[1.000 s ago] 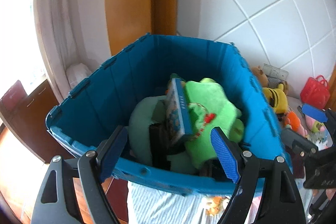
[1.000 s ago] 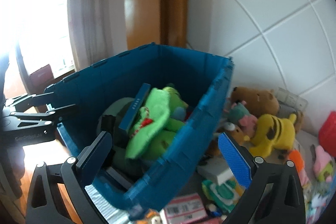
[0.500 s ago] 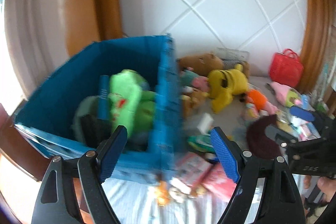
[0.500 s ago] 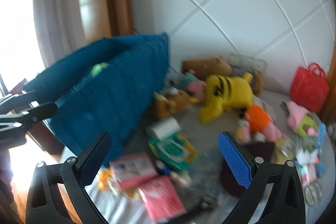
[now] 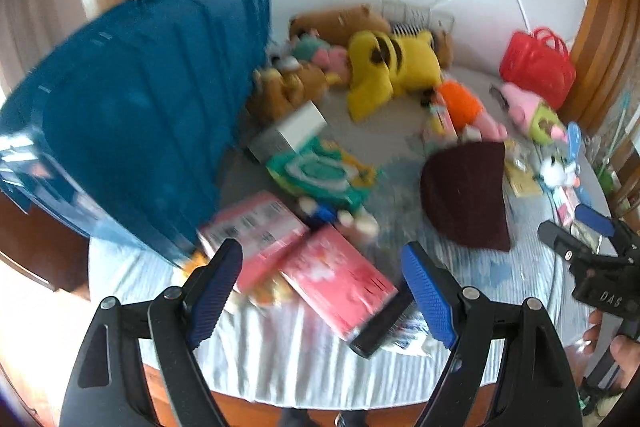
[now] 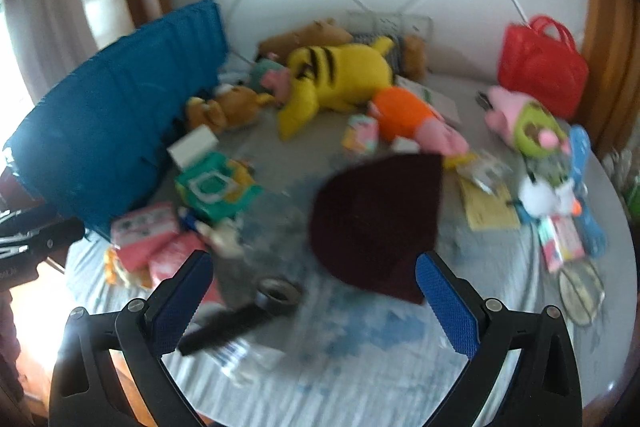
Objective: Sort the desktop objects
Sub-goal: 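Move both tools back over the table, then grasp the green wipes pack with the left tool while the right tool grasps the maroon hat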
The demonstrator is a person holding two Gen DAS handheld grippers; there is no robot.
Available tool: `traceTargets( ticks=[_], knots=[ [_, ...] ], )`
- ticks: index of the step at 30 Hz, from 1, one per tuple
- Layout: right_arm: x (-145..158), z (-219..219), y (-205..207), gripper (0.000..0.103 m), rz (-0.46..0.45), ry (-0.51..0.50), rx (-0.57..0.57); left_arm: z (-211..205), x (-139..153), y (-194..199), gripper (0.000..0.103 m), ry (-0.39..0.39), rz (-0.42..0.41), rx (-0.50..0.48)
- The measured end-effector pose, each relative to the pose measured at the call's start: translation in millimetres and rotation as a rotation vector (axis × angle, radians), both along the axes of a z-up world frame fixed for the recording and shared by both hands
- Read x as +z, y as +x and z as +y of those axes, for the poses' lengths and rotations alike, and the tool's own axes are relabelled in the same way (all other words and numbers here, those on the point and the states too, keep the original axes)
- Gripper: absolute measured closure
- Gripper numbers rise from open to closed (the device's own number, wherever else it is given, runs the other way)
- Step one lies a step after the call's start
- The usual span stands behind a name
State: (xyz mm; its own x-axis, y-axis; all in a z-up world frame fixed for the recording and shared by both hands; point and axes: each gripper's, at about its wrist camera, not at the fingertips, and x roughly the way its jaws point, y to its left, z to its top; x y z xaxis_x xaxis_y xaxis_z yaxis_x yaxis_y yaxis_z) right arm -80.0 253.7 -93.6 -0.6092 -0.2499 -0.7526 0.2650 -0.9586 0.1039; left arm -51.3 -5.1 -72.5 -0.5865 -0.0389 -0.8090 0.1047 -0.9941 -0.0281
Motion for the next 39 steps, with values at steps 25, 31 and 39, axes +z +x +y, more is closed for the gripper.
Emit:
traceTargets(
  ticks=[25,31,39],
  knots=[
    [-108,48,-114,0.000,-0.231,0.043,-0.237,41,-143,-165,0.021,-0.061,-0.239,-0.095],
    [-136,58,-149,0.000,-0.271,0.051,-0.256,48,-164,-190,0.021,-0.134,-0.242,-0.078],
    [-152,57,-187,0.000,-0.275,0.033,-0.220,48,-183,-212,0.017,-0.206,-0.255,-0.058]
  ],
)
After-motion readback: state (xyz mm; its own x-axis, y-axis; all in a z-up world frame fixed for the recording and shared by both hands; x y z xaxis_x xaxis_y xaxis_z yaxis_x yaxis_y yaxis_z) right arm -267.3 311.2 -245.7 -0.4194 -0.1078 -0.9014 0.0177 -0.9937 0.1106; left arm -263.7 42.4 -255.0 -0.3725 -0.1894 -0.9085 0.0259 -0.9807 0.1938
